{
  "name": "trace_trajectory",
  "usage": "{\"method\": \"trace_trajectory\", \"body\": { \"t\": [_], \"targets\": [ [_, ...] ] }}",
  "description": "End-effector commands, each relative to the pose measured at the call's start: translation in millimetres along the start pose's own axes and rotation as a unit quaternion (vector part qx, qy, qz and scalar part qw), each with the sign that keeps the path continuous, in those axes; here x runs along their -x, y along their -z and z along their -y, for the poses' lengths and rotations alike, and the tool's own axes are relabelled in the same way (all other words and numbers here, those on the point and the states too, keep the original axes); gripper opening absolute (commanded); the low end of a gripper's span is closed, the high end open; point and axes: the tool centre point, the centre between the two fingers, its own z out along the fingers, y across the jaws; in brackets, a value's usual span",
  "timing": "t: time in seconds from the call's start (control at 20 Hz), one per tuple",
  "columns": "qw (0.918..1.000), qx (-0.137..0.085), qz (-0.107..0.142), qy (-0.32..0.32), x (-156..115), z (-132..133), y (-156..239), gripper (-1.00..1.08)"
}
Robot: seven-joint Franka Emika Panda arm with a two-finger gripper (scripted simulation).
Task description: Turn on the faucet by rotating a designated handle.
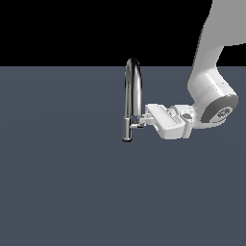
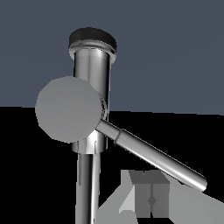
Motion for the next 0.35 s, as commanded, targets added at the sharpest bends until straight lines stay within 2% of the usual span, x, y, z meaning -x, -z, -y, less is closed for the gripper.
{"method": "trace_trajectory", "body": {
  "t": [0.0,0.25,0.3],
  "targets": [
    [0.9999,-0.004,-0.001,-0.009,-22,-10,4,-1.00],
    [0.9999,-0.007,-0.002,-0.015,-54,-24,8,-1.00],
    [0.9999,-0.007,-0.002,-0.015,-54,-24,8,-1.00]
  ]
}}
